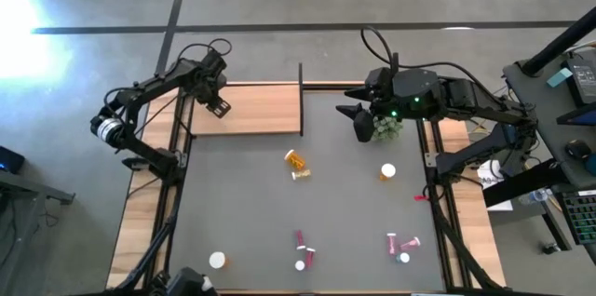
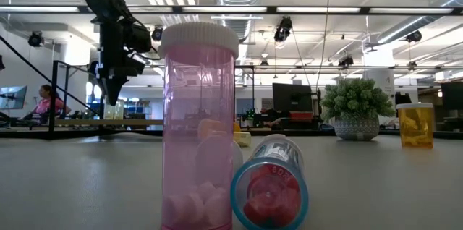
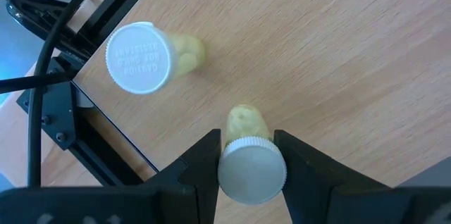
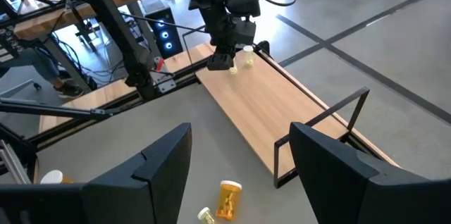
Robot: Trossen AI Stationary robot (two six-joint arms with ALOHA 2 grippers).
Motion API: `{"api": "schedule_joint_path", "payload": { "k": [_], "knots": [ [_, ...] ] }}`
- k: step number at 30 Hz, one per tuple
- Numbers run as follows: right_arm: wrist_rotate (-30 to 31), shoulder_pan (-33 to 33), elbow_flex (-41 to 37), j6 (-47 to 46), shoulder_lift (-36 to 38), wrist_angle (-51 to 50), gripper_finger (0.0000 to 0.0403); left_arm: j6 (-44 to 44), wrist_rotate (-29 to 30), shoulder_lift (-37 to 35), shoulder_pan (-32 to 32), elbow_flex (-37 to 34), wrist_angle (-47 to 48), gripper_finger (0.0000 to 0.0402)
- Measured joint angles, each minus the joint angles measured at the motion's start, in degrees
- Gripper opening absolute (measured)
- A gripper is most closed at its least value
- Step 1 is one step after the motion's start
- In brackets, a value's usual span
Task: Pick and place medicine bottles onto shelf by color
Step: Put the left yellow pill bottle on the shelf aligned with the other yellow pill bottle, then put the top left orange pill bottle on the shelf
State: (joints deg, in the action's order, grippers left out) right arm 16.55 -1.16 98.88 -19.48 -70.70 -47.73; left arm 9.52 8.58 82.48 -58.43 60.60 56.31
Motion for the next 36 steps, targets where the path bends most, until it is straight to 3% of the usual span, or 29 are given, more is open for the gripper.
{"api": "schedule_joint_path", "payload": {
  "k": [14,36],
  "knots": [
    [-0.01,-0.01,0.0,0.01,0.0,-0.02,0.0228,-0.13,-0.09,0.0,0.0,0.0,0.0,0.0114],
    [0.01,0.01,0.0,0.02,0.0,0.0,0.0228,-0.17,-0.48,-1.05,0.0,2.37,0.68,0.0196]
  ]
}}
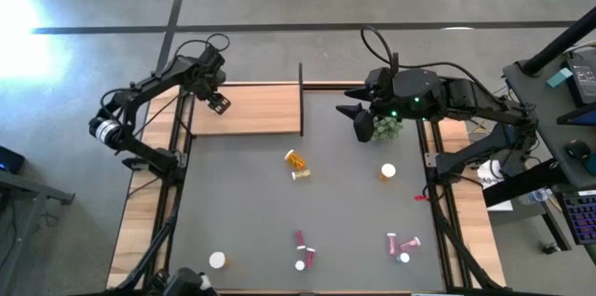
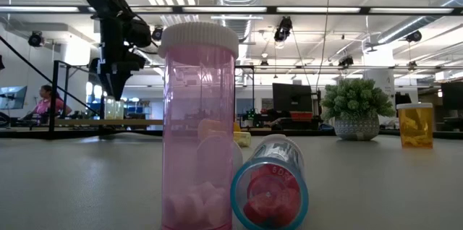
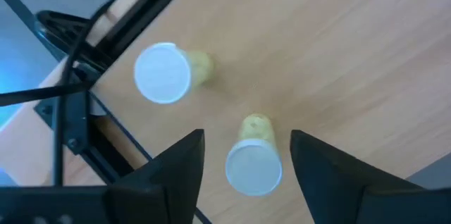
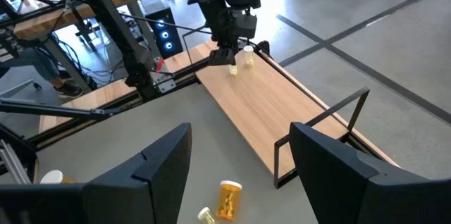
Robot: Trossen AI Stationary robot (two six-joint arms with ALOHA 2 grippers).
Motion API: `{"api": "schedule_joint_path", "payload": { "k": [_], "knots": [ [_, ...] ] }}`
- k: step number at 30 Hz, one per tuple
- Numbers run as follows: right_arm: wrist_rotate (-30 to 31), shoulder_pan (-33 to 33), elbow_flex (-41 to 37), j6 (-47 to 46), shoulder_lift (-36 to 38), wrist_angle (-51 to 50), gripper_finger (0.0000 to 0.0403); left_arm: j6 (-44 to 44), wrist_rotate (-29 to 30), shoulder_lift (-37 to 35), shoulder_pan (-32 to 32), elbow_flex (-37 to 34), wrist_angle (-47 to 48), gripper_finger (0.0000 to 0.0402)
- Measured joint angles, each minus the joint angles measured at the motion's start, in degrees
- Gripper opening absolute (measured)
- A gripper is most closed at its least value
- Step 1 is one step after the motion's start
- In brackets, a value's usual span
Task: Pick and place medicine bottles onto shelf by color
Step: Put the top left orange pill bottle on the shelf
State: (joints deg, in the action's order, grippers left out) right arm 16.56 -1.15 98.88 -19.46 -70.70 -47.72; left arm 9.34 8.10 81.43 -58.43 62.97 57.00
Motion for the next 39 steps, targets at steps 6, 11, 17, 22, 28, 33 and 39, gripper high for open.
{"api": "schedule_joint_path", "payload": {
  "k": [6,11,17,22,28,33,39],
  "knots": [
    [-0.02,-0.02,-0.01,-0.02,0.0,-0.02,0.0228,0.04,0.22,-1.35,0.74,2.03,1.46,0.02],
    [-0.02,-0.01,0.0,0.0,0.0,-0.02,0.0228,-0.02,0.37,-3.86,2.63,3.89,1.59,0.02],
    [-0.01,-0.02,-0.01,0.0,0.0,0.0,0.0228,-1.53,0.35,-7.48,7.7,6.37,1.22,0.02],
    [-0.02,-0.01,0.01,-0.01,0.0,-0.02,0.0228,-4.04,0.28,-10.49,15.65,6.52,-2.75,0.02],
    [-0.01,-0.02,0.0,0.0,0.0,-0.02,0.0228,-9.36,0.17,-12.26,25.24,6.42,-5.53,0.02],
    [-0.01,0.0,-0.01,-0.01,0.0,0.0,0.0228,-13.81,0.01,-12.7,31.29,6.2,-5.56,0.02],
    [0.0,-0.01,-0.01,-0.02,0.0,-0.01,0.0228,-15.36,-0.02,-11.72,37.04,6.05,-5.68,0.02]
  ]
}}
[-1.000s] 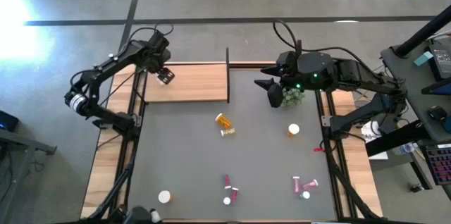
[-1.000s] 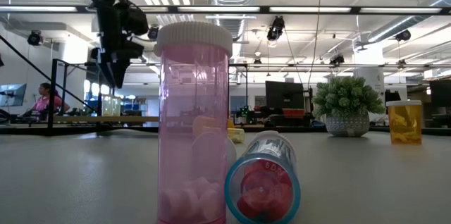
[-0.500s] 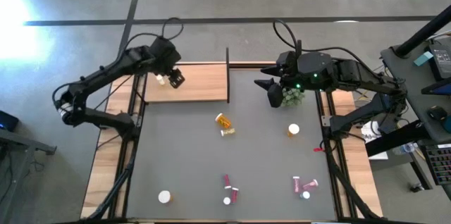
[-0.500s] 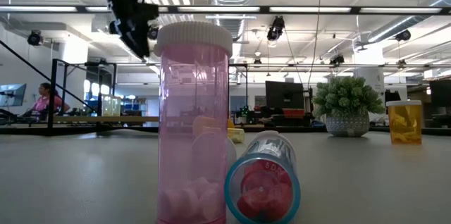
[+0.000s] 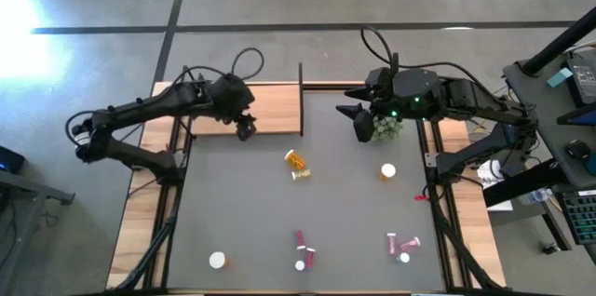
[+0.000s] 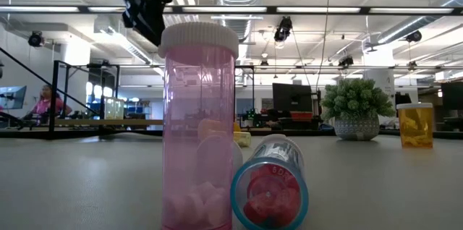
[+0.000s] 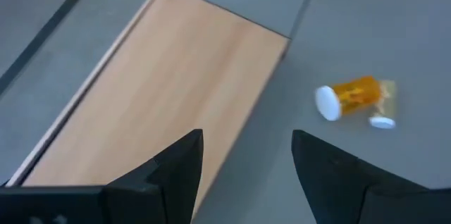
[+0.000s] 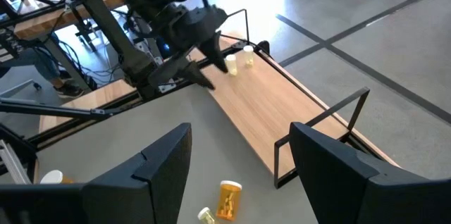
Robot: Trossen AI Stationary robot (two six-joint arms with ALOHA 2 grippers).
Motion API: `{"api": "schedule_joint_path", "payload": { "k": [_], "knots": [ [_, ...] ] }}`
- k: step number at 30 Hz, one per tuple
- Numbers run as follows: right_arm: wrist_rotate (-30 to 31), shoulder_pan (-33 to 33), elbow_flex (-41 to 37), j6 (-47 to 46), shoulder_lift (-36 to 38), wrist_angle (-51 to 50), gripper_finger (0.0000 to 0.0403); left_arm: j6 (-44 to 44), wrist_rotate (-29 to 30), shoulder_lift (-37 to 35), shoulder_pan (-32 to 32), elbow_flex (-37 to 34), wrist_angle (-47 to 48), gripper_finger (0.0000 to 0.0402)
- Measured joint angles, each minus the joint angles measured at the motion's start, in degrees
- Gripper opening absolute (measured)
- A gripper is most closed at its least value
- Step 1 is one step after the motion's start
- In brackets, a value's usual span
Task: Pick and place medicine bottles onto shelf by color
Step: Put the top left orange pill bottle on the shelf
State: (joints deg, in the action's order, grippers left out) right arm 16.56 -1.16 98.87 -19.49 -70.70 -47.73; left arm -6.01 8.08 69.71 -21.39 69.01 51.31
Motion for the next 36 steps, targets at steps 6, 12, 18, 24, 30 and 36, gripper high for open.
{"api": "schedule_joint_path", "payload": {
  "k": [6,12,18,24,30,36],
  "knots": [
    [-0.02,-0.01,0.0,0.0,0.0,0.01,0.0228,-6.13,-0.02,1.11,4.02,-0.04,-3.35,0.02],
    [0.0,0.0,0.01,0.03,0.0,0.15,0.0228,-14.89,-0.01,1.19,7.14,-0.04,-5.36,0.02],
    [0.0,0.01,0.0,2.06,0.0,2.76,0.0228,-25.18,0.02,1.14,10.71,-0.26,-9.5,0.02],
    [-0.02,0.01,0.0,3.54,-0.69,7.72,0.0228,-31.06,0.04,1.54,15.48,-2.46,-19.45,0.02],
    [-0.39,0.05,0.0,-2.36,-2.32,8.12,0.0228,-32.74,0.02,2.85,20.21,-2.8,-23.57,0.02],
    [-8.02,0.14,0.0,-6.03,-4.15,6.48,0.0228,-35.93,-0.02,3.02,23.36,-2.8,-22.18,0.02]
  ]
}}
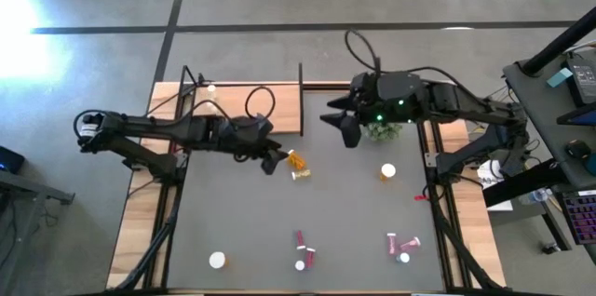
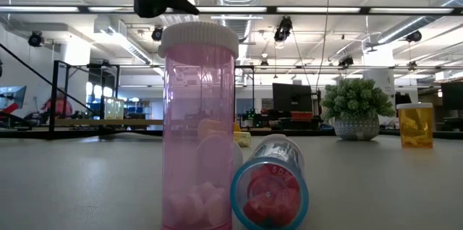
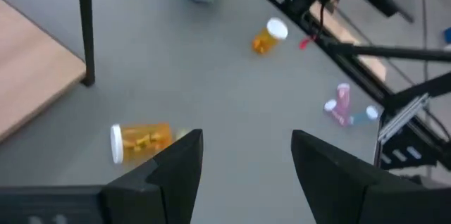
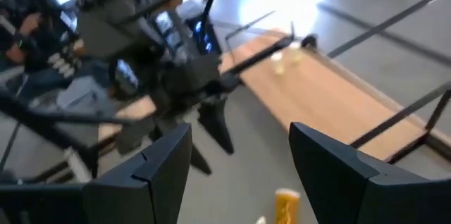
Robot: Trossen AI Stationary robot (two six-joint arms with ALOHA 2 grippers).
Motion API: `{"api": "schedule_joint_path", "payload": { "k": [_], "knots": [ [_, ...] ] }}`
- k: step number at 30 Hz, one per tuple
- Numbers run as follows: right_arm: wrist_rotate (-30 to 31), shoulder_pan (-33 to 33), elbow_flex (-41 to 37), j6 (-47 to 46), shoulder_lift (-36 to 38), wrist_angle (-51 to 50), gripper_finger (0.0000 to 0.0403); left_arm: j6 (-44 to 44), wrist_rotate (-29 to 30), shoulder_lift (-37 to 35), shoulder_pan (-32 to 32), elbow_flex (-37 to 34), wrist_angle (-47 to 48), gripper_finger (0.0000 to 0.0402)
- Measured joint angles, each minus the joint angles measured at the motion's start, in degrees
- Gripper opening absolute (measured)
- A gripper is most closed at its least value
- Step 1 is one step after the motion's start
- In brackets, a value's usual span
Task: Pick and place medicine bottles onto shelf by color
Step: Put the top left orange pill bottle on the shelf
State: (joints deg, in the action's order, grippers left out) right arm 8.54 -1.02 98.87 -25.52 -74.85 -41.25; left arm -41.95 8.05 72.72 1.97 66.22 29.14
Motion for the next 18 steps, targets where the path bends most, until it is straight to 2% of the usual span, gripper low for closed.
{"api": "schedule_joint_path", "payload": {
  "k": [4,13,18],
  "knots": [
    [-1.04,0.0,0.0,0.64,-1.35,-4.03,0.0228,-2.13,-0.4,-0.3,1.63,0.0,4.29,0.02],
    [-1.03,0.0,-0.02,0.44,-5.67,-15.81,0.0228,-8.31,-2.82,-0.83,3.84,0.0,20.6,0.02],
    [-1.01,-0.02,-0.02,-0.04,-9.83,-17.15,0.0228,-8.69,-4.16,-0.83,3.83,-0.04,23.14,0.02]
  ]
}}
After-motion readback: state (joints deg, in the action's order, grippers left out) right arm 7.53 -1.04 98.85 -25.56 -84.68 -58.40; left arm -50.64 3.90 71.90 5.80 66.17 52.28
